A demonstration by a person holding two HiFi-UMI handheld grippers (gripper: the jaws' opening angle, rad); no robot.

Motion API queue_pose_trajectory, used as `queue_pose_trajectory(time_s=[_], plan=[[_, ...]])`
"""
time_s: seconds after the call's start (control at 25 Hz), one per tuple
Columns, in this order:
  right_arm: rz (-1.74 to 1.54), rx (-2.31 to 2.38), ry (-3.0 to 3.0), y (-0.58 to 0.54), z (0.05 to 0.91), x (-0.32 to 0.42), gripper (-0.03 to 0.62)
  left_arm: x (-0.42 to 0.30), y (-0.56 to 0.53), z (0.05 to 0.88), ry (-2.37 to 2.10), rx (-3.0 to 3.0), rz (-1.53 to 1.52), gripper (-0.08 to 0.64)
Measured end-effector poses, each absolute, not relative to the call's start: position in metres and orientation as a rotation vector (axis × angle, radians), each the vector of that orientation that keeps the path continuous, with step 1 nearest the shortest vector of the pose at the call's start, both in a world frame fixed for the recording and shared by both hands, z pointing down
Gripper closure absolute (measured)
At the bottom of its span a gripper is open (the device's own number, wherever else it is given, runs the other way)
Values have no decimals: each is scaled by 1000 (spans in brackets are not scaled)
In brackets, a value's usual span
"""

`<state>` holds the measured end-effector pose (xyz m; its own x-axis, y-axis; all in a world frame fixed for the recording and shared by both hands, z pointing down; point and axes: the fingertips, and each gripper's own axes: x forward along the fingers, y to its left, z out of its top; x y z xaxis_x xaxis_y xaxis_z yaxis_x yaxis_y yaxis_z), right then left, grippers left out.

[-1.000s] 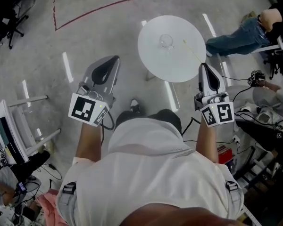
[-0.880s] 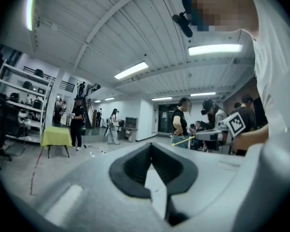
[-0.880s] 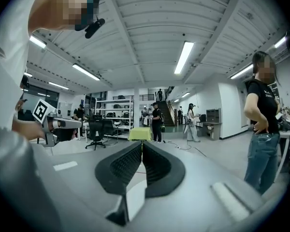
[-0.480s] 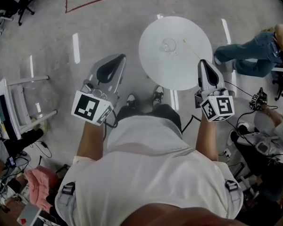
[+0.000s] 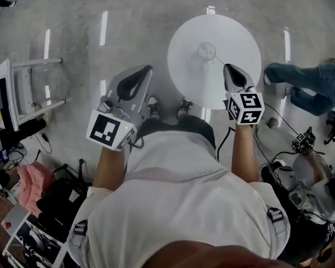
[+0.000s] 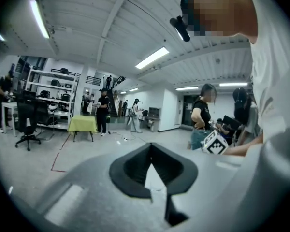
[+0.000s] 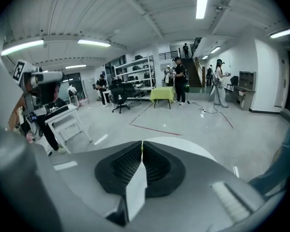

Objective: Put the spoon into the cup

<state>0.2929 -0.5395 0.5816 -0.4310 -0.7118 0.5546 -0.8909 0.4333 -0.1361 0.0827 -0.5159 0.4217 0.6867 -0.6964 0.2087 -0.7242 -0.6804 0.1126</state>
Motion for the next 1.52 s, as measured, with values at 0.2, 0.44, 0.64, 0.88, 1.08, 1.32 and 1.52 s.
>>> queue_pose_trajectory(time_s=[0.2, 0.44, 0.64, 0.88, 1.08, 1.32, 1.52], plan=[[587, 1274, -2185, -558, 637, 272, 580, 68, -523, 427, -1216, 2669, 213, 558], [505, 1185, -2088, -568, 680, 247, 578, 58, -522, 430, -1229, 2654, 225, 558], [504, 1167, -2057, -566, 697, 239, 563, 52, -521, 432, -1230, 2646, 227, 558], [489, 1222, -2082, -570, 678, 239, 469, 46, -519, 430, -1218, 2672, 222, 558], [479, 1332, -2213, -564, 595, 232, 528, 43, -518, 404, -1165, 2759, 193, 558], [397, 1526, -2386, -533, 489, 229, 584, 57, -509, 375, -1039, 2880, 122, 558], [305, 1692, -2465, -498, 402, 240, 584, 83, -501, 355, -889, 2975, 68, 558]])
